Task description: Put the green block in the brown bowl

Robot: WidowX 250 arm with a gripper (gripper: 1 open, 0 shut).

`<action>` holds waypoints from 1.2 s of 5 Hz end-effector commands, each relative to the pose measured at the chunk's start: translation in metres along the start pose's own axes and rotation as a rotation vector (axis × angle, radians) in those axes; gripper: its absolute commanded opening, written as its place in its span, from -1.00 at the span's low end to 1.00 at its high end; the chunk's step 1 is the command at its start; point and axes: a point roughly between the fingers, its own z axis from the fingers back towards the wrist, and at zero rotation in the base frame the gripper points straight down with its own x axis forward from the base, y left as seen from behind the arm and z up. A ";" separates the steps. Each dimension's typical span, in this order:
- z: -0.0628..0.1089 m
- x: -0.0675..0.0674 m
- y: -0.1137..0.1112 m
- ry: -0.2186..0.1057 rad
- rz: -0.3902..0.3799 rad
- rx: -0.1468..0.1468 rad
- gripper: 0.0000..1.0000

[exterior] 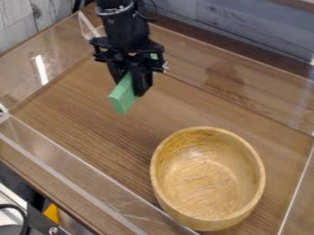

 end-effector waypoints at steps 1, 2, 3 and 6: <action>0.013 0.011 0.000 -0.063 0.054 0.024 -1.00; 0.002 -0.009 -0.032 -0.039 0.049 0.010 -1.00; -0.012 -0.029 -0.075 -0.020 0.030 0.005 -1.00; -0.016 -0.078 -0.138 -0.034 0.016 0.000 -1.00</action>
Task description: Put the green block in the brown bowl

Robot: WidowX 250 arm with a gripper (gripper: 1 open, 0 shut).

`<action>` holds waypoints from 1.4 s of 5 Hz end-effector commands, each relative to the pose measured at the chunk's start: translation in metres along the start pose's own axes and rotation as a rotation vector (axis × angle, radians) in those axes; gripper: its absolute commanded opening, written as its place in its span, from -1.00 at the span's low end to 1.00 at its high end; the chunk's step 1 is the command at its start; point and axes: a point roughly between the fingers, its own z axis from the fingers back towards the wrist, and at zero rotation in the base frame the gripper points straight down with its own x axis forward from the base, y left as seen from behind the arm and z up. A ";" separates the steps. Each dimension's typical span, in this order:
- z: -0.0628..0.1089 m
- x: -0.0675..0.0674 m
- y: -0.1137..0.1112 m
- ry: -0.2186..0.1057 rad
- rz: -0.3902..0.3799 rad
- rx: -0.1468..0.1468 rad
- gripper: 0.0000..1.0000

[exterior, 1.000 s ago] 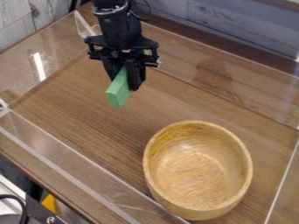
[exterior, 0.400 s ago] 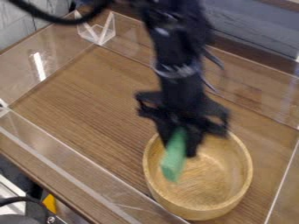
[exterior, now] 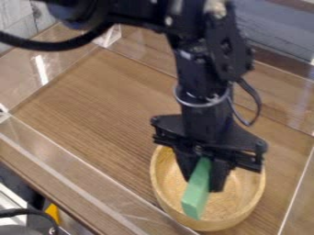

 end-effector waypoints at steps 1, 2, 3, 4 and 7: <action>-0.001 0.010 -0.004 -0.042 0.015 0.001 -1.00; -0.002 0.020 0.004 -0.042 0.005 0.007 -1.00; -0.001 0.027 0.009 -0.040 0.009 0.006 -1.00; -0.007 0.034 0.010 -0.036 -0.015 0.006 -1.00; -0.011 0.043 0.021 -0.035 0.093 0.003 -1.00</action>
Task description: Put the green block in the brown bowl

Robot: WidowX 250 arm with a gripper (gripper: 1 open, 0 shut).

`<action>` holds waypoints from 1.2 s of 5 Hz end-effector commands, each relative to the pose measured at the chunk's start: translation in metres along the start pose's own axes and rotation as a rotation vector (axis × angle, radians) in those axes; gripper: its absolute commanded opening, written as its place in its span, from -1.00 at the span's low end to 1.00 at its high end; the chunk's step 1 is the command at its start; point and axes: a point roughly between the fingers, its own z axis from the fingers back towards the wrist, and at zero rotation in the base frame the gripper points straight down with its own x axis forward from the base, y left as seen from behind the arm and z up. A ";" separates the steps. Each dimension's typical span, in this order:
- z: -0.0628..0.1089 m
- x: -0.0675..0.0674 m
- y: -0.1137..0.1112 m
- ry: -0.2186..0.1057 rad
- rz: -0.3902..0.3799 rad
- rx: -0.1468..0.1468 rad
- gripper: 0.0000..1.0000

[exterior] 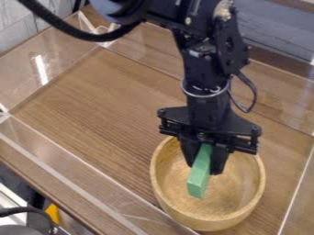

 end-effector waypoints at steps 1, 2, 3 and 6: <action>0.002 0.004 -0.003 -0.021 -0.001 -0.014 -1.00; -0.002 0.002 -0.004 -0.011 -0.003 -0.016 -1.00; 0.001 0.000 0.005 0.004 -0.040 -0.018 -1.00; -0.030 0.002 0.006 0.016 -0.104 -0.018 -1.00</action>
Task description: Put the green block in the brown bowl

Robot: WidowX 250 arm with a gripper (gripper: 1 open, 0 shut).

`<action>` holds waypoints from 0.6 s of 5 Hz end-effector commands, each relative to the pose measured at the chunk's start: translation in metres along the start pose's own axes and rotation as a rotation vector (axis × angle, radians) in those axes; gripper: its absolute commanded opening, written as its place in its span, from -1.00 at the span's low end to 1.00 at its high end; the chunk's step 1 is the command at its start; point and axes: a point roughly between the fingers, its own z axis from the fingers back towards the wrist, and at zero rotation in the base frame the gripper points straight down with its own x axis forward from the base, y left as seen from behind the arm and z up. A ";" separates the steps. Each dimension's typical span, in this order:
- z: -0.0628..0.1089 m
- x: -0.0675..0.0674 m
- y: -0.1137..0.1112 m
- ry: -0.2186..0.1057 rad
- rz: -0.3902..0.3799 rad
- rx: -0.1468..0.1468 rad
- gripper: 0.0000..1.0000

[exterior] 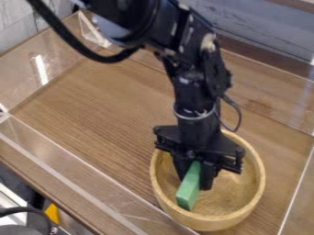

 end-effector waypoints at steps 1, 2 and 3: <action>-0.002 -0.004 -0.012 -0.014 -0.038 -0.010 -1.00; -0.005 -0.011 -0.021 -0.004 -0.064 -0.014 -1.00; -0.008 -0.011 -0.021 0.001 -0.045 -0.018 1.00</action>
